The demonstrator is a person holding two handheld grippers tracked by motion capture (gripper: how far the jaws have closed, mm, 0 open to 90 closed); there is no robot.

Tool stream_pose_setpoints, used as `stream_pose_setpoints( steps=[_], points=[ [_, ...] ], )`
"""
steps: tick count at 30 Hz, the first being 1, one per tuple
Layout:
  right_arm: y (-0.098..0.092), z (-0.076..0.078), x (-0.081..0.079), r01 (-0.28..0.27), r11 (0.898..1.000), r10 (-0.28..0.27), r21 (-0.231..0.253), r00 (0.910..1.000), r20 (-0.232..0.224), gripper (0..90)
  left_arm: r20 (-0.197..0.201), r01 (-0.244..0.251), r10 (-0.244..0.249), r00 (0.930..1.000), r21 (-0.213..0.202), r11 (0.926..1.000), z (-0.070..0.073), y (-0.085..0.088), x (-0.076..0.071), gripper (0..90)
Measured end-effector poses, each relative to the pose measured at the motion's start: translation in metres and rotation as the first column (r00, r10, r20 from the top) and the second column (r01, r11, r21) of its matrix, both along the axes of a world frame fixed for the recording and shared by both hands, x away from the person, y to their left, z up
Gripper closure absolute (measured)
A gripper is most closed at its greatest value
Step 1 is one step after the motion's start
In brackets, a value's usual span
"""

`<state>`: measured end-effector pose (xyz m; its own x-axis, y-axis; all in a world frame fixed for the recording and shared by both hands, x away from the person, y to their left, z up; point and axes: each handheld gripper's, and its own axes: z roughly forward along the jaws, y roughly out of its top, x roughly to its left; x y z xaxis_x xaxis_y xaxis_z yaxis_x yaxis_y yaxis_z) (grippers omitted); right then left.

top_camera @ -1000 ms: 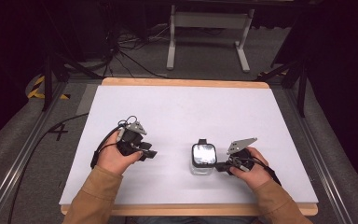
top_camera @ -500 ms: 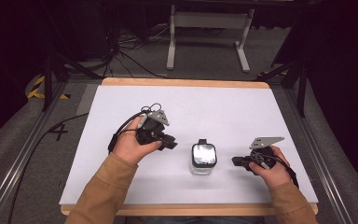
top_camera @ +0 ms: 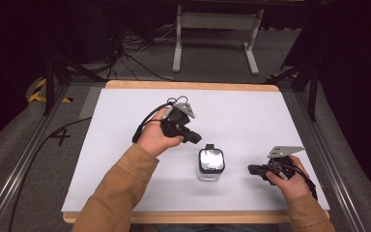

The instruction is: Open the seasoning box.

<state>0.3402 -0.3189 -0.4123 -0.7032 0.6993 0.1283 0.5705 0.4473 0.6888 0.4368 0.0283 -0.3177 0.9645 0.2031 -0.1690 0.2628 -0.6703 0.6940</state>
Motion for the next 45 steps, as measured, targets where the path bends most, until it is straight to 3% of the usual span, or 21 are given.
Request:
stream_pose_setpoints(
  steps=[8,16,35,45],
  points=[
    [0.003,0.0,-0.001,-0.006,1.0,0.006,0.0,1.0,0.006,86.6,-0.019,0.006,-0.006,0.9998,0.006,1.0,-0.017,-0.026,0.009,89.5],
    [0.004,-0.001,-0.001,-0.016,1.0,0.016,-0.002,0.9999,0.003,86.4,-0.044,-0.002,0.002,0.999,0.0,1.0,-0.031,-0.037,0.015,89.4],
    [0.008,-0.003,-0.001,-0.023,1.0,0.023,0.001,0.9997,-0.008,85.6,-0.07,-0.023,0.022,0.9973,-0.003,0.9997,-0.038,-0.04,0.02,89.9],
    [0.012,-0.001,-0.002,-0.04,0.999,0.04,-0.001,0.9991,0.011,85.6,-0.093,-0.034,0.034,0.9951,0.0,0.9994,-0.038,-0.041,0.023,90.0]
  ],
)
